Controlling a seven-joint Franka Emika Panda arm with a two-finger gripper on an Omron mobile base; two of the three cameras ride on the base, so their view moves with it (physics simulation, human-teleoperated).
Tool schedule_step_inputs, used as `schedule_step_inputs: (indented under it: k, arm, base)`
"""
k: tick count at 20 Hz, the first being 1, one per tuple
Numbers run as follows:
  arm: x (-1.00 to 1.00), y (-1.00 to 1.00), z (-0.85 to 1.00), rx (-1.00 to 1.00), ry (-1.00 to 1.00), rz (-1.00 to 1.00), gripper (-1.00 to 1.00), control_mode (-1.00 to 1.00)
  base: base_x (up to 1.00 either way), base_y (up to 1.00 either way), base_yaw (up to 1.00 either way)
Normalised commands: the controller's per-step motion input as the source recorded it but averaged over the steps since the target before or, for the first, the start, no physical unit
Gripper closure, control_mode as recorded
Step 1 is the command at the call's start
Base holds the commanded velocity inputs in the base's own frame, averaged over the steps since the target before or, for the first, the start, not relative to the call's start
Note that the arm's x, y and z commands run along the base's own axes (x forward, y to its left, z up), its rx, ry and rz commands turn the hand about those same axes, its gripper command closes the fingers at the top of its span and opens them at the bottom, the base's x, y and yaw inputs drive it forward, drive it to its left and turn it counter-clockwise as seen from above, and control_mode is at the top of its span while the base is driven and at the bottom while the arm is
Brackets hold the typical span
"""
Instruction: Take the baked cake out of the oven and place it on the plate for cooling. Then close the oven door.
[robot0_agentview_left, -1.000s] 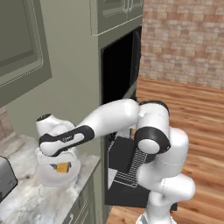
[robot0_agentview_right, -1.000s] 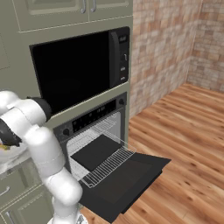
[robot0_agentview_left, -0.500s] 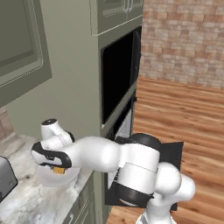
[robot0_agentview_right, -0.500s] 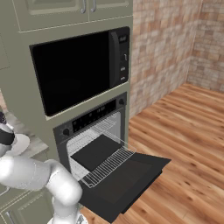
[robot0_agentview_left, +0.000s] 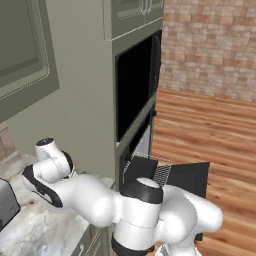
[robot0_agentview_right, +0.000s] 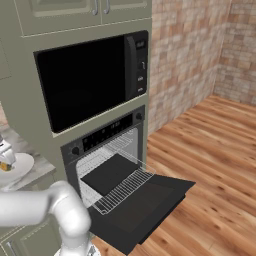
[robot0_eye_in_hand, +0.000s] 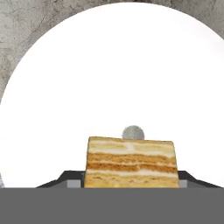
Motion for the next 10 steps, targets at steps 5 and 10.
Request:
schedule_step_inputs:
  k: [5,10]
  arm:
    - [0.28,0.05,0.05,-0.16,0.00,0.00,-1.00,-1.00]
    - [0.16,-0.06,0.30,-0.15,0.00,0.00,-1.00,-1.00]
  base:
    - [0.00,0.00,0.00]
    - [0.00,0.00,0.00]
